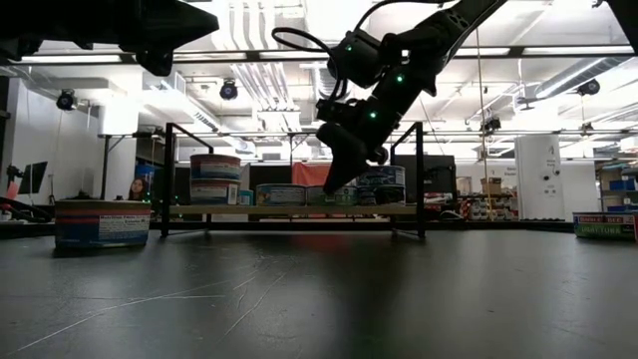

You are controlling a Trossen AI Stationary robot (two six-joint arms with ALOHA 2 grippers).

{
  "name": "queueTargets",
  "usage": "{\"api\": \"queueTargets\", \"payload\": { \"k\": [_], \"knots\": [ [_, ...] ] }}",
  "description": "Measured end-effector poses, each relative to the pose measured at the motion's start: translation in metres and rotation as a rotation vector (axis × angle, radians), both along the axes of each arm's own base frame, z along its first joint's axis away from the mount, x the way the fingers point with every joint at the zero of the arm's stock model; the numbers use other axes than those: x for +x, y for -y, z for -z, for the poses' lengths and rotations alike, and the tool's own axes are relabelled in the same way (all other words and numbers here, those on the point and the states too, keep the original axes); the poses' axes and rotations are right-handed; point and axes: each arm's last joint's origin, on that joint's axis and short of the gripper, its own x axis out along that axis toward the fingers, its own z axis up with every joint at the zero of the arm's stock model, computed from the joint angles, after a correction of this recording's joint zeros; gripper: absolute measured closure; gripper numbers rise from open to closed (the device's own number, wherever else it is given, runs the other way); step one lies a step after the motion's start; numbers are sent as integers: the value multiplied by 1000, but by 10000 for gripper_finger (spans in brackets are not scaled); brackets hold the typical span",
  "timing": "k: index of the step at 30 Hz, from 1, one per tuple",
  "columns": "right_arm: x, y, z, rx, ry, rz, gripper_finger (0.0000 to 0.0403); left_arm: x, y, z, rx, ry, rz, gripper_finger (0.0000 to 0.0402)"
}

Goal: Stack canned seafood by type on shelf
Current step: Put the green tuna can on the shelf, then put the red tuna can on the shelf

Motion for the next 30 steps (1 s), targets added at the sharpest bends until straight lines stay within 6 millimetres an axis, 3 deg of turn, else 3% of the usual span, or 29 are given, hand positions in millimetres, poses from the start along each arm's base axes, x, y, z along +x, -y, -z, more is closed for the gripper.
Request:
{"api": "queueTargets", "payload": {
  "k": [8, 12, 21, 30],
  "knots": [
    [0, 0, -1, -6, 5, -6, 394, 0, 0, 0, -1, 0, 0, 401],
    [1, -11, -8, -7, 21, -31, 394, 0, 0, 1, -23, -2, 1, 401],
    [-3, -60, -30, -7, 37, -155, 394, 0, 0, 5, -149, -25, 5, 401],
    [-18, -130, -25, 44, 36, -296, 394, 12, 5, 24, -280, -89, -2, 401]
  ]
}}
